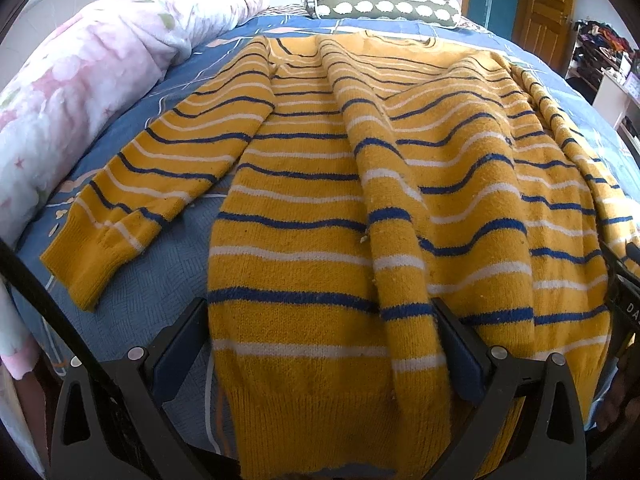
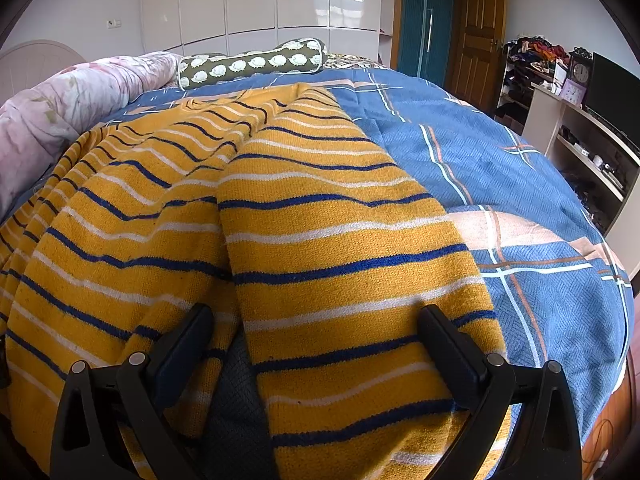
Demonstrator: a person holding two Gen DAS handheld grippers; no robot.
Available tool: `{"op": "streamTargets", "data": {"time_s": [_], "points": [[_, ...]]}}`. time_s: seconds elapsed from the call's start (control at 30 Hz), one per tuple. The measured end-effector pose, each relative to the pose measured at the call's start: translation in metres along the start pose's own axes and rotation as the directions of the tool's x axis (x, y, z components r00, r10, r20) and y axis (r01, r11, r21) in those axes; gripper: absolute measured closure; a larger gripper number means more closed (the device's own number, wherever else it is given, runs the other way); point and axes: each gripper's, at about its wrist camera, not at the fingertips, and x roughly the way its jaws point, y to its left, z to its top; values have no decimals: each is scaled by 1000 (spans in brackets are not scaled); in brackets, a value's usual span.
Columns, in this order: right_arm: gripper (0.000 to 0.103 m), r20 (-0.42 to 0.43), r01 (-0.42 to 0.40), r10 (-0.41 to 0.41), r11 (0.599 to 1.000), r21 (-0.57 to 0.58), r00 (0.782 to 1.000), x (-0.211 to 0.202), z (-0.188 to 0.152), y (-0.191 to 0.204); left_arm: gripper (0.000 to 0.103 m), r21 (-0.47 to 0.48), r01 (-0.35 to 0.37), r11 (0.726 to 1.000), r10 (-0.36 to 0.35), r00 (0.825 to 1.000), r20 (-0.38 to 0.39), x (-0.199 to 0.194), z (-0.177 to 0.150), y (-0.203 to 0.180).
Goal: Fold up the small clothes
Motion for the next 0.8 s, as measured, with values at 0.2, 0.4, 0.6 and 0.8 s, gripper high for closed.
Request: {"op": "streamTargets", "data": {"time_s": [0.2, 0.4, 0.6, 0.8], "points": [[0, 4, 1, -1, 1000, 1, 1000, 0, 0, 0, 4, 1, 23, 1000, -23, 1000, -9, -12, 1, 5], [0, 11, 2, -2, 1000, 0, 1000, -1, -1, 1, 5, -5, 55, 998, -55, 998, 34, -38, -1, 16], [0, 20, 5, -5, 1000, 1, 1000, -2, -3, 1, 5, -5, 45, 999, -45, 996, 83, -58, 0, 25], [0, 22, 5, -5, 1000, 1, 1000, -1, -3, 1, 5, 0, 69, 998, -69, 996, 53, -52, -3, 21]]}}
